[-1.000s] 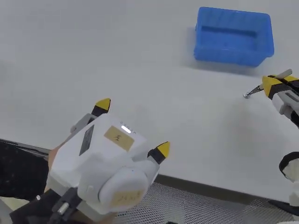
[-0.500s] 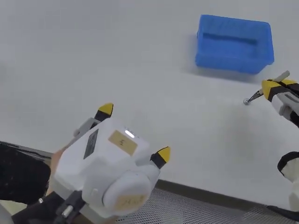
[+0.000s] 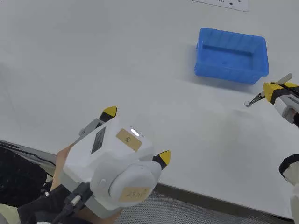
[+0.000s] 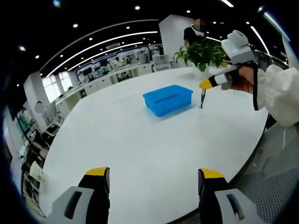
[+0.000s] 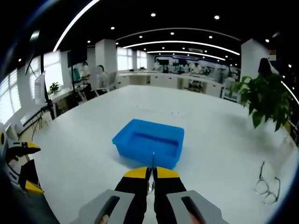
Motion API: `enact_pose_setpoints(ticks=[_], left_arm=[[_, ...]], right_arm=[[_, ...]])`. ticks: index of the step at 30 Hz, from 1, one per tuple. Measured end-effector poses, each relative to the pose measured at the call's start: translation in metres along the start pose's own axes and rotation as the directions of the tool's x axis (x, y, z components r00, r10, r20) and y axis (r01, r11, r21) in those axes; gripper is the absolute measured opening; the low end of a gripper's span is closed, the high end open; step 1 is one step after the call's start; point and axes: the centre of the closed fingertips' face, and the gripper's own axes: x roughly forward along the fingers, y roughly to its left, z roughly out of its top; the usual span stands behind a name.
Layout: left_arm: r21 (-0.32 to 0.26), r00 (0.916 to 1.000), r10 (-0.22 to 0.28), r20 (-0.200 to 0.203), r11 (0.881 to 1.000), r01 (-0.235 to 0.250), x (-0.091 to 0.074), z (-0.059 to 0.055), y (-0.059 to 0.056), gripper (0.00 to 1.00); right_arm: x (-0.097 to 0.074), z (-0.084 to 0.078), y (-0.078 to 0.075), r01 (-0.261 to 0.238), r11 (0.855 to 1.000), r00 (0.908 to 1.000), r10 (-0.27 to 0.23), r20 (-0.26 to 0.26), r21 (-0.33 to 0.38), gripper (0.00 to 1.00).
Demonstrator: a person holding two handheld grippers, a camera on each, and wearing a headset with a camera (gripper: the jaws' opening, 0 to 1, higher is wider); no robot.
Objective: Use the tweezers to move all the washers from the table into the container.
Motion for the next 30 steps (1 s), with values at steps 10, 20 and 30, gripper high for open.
enact_pose_setpoints(ticks=[10, 20, 30], left_arm=[[-0.004, 1.0, -0.003, 0.002, 1.0, 0.003, 0.0, 0.0, 0.0, 0.78], [-0.011, 0.9999, -0.015, 0.003, 1.0, 0.015, 0.001, 0.001, -0.001, 0.77], [-0.012, 0.9998, -0.018, 0.005, 1.0, 0.018, 0.002, 0.0, -0.001, 0.75]], right_arm=[[0.0, 0.025, -0.003, 0.007, 0.999, 0.9993, -0.006, 0.036, -0.046, 0.0], [0.012, 0.058, -0.01, 0.024, 0.994, 0.997, -0.016, 0.076, -0.103, 0.0], [0.04, 0.064, -0.019, 0.039, 0.987, 0.9978, -0.031, 0.059, -0.153, 0.0]])
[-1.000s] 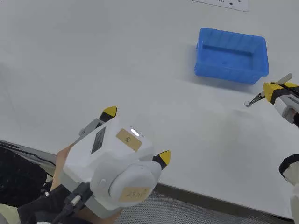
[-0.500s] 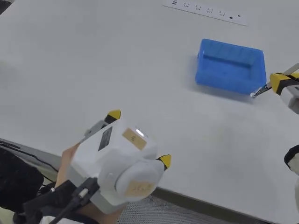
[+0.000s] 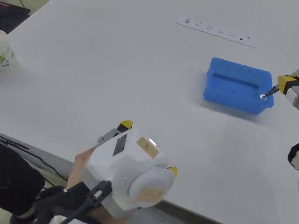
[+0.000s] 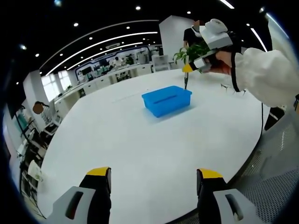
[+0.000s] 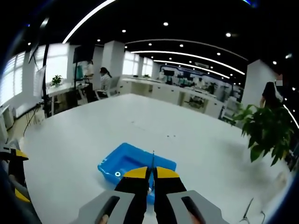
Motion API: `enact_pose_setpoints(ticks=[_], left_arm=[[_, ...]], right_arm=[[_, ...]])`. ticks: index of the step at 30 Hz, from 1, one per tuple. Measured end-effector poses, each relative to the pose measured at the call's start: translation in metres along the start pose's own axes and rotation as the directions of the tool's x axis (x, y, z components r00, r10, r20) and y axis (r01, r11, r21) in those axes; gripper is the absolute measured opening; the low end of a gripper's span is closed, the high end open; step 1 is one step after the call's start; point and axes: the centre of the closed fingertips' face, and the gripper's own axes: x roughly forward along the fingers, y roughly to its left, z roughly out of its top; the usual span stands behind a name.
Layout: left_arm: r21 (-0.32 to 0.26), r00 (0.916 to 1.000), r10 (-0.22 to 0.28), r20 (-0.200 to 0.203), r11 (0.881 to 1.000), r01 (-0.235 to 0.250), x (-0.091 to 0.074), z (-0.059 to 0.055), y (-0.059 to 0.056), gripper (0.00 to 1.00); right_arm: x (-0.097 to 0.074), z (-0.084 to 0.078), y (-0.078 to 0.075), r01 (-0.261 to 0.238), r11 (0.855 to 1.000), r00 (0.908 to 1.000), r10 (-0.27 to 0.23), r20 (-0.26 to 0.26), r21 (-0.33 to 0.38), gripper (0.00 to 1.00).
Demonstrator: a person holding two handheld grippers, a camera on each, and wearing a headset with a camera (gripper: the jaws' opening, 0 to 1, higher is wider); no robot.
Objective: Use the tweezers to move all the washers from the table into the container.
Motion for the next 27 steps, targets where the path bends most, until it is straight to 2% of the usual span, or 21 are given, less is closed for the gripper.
enact_pose_setpoints(ticks=[12, 22, 27], left_arm=[[0.027, 0.9999, 0.012, -0.01, 1.0, -0.011, 0.001, -0.003, 0.0, 0.73], [0.063, 0.9992, 0.019, -0.035, 0.998, -0.017, -0.001, -0.003, -0.004, 0.71], [0.08, 0.998, 0.013, -0.061, 0.997, -0.008, 0.0, -0.007, -0.007, 0.69]], right_arm=[[0.03, -0.017, -0.002, 0.012, 1.0, 0.9983, -0.013, -0.056, -0.016, 0.0], [0.038, -0.037, -0.008, 0.036, 0.999, 0.9938, -0.038, -0.105, -0.018, 0.0], [0.043, -0.045, -0.011, 0.041, 0.999, 0.9914, -0.039, -0.125, 0.02, 0.0]])
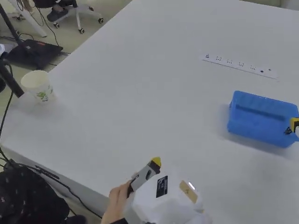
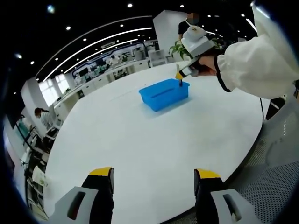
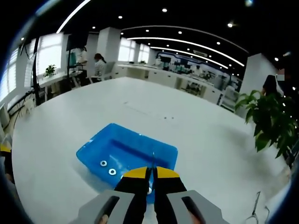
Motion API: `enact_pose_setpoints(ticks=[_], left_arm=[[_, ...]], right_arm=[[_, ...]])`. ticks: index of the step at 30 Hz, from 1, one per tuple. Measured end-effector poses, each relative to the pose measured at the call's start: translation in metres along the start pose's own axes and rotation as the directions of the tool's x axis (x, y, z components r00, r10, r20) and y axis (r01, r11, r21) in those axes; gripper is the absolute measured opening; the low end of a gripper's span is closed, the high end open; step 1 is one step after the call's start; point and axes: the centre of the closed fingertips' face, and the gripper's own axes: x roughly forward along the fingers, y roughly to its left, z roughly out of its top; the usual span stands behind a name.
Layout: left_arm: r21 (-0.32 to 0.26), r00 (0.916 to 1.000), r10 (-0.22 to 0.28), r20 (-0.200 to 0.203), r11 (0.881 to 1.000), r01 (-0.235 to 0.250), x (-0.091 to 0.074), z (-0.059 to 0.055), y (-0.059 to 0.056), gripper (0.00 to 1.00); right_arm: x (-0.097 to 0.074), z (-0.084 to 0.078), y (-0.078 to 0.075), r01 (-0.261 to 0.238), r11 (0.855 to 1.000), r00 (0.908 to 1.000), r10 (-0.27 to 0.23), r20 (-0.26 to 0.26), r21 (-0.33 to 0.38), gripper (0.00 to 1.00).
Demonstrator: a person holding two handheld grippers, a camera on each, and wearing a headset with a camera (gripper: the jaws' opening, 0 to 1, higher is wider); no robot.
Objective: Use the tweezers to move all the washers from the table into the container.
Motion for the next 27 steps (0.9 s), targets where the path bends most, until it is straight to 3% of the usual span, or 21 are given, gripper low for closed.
enact_pose_setpoints(ticks=[5, 10, 13, 19, 23, 27], left_arm=[[0.011, 0.9999, 0.006, -0.012, 1.0, -0.006, 0.002, -0.002, 0.0, 0.69], [0.016, 0.9997, 0.011, -0.021, 1.0, -0.011, 0.002, -0.003, 0.001, 0.69], [0.014, 0.9995, 0.015, -0.028, 1.0, -0.014, 0.003, -0.004, 0.002, 0.69], [0.022, 0.9993, 0.008, -0.037, 1.0, -0.007, 0.003, -0.005, 0.001, 0.68], [0.021, 0.9996, 0.001, -0.03, 1.0, -0.001, 0.002, -0.004, 0.001, 0.65], [0.024, 0.9999, -0.009, -0.014, 1.0, 0.01, 0.001, -0.001, -0.001, 0.64]], right_arm=[[0.0, -0.005, 0.0, 0.001, 1.0, 1.0, -0.001, 0.0, 0.023, 0.0], [-0.003, -0.002, -0.001, -0.008, 0.995, 0.9999, 0.007, 0.014, 0.096, 0.01], [-0.011, 0.011, -0.001, -0.033, 0.979, 0.9967, 0.017, 0.08, 0.2, 0.02], [-0.033, 0.028, -0.001, -0.034, 0.987, 0.991, 0.013, 0.133, 0.157, 0.01], [-0.059, 0.037, 0.017, -0.076, 0.997, 0.9859, 0.072, 0.151, 0.022, 0.01], [-0.086, 0.029, 0.045, -0.126, 0.986, 0.9831, 0.138, 0.12, -0.107, 0.01]])
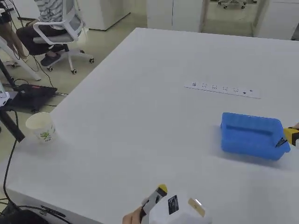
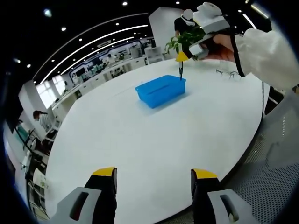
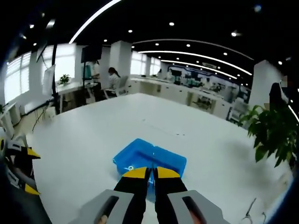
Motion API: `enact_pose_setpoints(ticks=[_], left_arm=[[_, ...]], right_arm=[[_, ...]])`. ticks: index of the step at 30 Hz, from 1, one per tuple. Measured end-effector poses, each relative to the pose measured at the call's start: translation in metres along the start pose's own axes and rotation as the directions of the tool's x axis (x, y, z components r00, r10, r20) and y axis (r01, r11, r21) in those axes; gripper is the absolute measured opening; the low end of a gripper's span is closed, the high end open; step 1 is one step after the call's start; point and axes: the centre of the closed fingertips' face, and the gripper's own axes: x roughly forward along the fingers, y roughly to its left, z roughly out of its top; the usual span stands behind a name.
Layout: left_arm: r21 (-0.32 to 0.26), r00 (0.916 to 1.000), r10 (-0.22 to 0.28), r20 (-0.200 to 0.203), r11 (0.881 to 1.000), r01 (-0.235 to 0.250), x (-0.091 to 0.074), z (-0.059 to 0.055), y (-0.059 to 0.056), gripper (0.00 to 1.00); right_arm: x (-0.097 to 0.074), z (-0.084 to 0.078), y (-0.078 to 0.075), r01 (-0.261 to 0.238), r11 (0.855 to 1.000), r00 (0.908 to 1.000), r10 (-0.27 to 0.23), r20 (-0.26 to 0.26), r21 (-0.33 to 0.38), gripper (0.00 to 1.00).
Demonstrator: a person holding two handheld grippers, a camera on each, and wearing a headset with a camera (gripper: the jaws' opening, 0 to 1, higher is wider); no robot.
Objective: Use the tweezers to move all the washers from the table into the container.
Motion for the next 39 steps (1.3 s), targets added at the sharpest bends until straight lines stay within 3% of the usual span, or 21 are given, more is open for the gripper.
enact_pose_setpoints(ticks=[3, 6, 9, 13, 15, 16, 18, 20, 22, 24, 25, 26, 27, 29, 30, 32, 35, 36, 37, 38, 39], left_arm=[[-0.009, 1.0, -0.001, 0.01, 1.0, 0.001, -0.001, 0.001, 0.0, 0.64], [-0.016, 0.9995, -0.029, 0.014, 0.999, 0.03, -0.001, 0.003, -0.004, 0.66], [-0.057, 0.9915, -0.072, 0.108, 0.995, 0.079, -0.007, 0.021, -0.008, 0.71], [-0.065, 0.9769, -0.127, 0.172, 0.988, 0.14, -0.017, 0.035, -0.014, 0.69], [-0.086, 0.9606, -0.182, 0.21, 0.975, 0.203, -0.025, 0.043, -0.018, 0.65], [-0.06, 0.9479, -0.221, 0.229, 0.969, 0.24, -0.028, 0.048, -0.02, 0.63], [-0.04, 0.9361, -0.266, 0.23, 0.958, 0.283, -0.037, 0.055, -0.018, 0.58], [0.011, 0.9101, -0.332, 0.248, 0.94, 0.34, -0.046, 0.069, -0.019, 0.54], [0.059, 0.8931, -0.375, 0.248, 0.926, 0.373, -0.052, 0.079, -0.019, 0.48], [0.1, 0.8643, -0.434, 0.254, 0.901, 0.423, -0.057, 0.089, -0.023, 0.37], [0.134, 0.832, -0.499, 0.241, 0.866, 0.481, -0.063, 0.094, -0.031, 0.3], [0.144, 0.8197, -0.513, 0.254, 0.858, 0.493, -0.068, 0.1, -0.033, 0.23], [0.209, 0.7968, -0.538, 0.274, 0.842, 0.497, -0.073, 0.111, -0.035, 0.17], [0.271, 0.7654, -0.599, 0.235, 0.797, 0.54, -0.083, 0.117, -0.045, 0.16], [0.285, 0.7408, -0.634, 0.222, 0.769, 0.572, -0.088, 0.12, -0.051, 0.19], [0.313, 0.7101, -0.673, 0.208, 0.734, 0.603, -0.095, 0.128, -0.057, 0.21], [0.35, 0.6635, -0.737, 0.13, 0.66, 0.665, -0.102, 0.127, -0.069, 0.2], [0.346, 0.6279, -0.771, 0.109, 0.622, 0.703, -0.107, 0.127, -0.076, 0.2], [0.339, 0.6056, -0.79, 0.098, 0.599, 0.726, -0.11, 0.126, -0.08, 0.19], [0.336, 0.5713, -0.815, 0.099, 0.568, 0.752, -0.115, 0.129, -0.086, 0.18], [0.334, 0.5561, -0.826, 0.095, 0.553, 0.764, -0.117, 0.13, -0.089, 0.17]], right_arm=[[-0.01, -0.009, 0.024, -0.065, 0.993, 0.9965, 0.059, -0.059, -0.1, 0.01], [-0.02, -0.008, 0.053, -0.158, 0.974, 0.9865, 0.149, -0.069, -0.161, 0.01], [-0.031, -0.005, 0.076, -0.227, 0.946, 0.9732, 0.213, -0.087, -0.229, 0.01], [-0.046, 0.004, 0.1, -0.281, 0.927, 0.9595, 0.277, -0.053, -0.248, 0.01], [-0.054, 0.001, 0.121, -0.357, 0.902, 0.9336, 0.353, -0.064, -0.241, 0.01], [-0.057, -0.002, 0.126, -0.376, 0.895, 0.9264, 0.368, -0.08, -0.241, 0.01], [-0.063, -0.008, 0.137, -0.399, 0.88, 0.9168, 0.388, -0.093, -0.258, 0.01], [-0.07, -0.014, 0.146, -0.418, 0.872, 0.9082, 0.406, -0.1, -0.255, 0.01], [-0.078, -0.018, 0.154, -0.45, 0.859, 0.8928, 0.437, -0.107, -0.243, 0.01], [-0.086, -0.023, 0.163, -0.489, 0.838, 0.8722, 0.475, -0.118, -0.244, 0.01], [-0.09, -0.026, 0.168, -0.518, 0.821, 0.8551, 0.501, -0.133, -0.24, 0.01], [-0.095, -0.031, 0.174, -0.544, 0.806, 0.8391, 0.521, -0.156, -0.233, 0.01], [-0.098, -0.032, 0.176, -0.552, 0.799, 0.8341, 0.528, -0.16, -0.238, 0.01], [-0.105, -0.034, 0.181, -0.574, 0.781, 0.8187, 0.549, -0.17, -0.247, 0.01], [-0.11, -0.034, 0.183, -0.584, 0.775, 0.8116, 0.558, -0.174, -0.242, 0.02], [-0.116, -0.033, 0.186, -0.599, 0.764, 0.8006, 0.574, -0.172, -0.239, 0.02], [-0.125, -0.029, 0.19, -0.623, 0.75, 0.7823, 0.601, -0.164, -0.223, 0.02], [-0.128, -0.027, 0.191, -0.632, 0.744, 0.775, 0.611, -0.161, -0.217, 0.02], [-0.13, -0.025, 0.192, -0.638, 0.74, 0.7697, 0.618, -0.158, -0.212, 0.02], [-0.132, -0.024, 0.193, -0.65, 0.731, 0.76, 0.63, -0.158, -0.21, 0.02], [-0.134, -0.023, 0.195, -0.656, 0.724, 0.7546, 0.636, -0.161, -0.213, 0.02]])
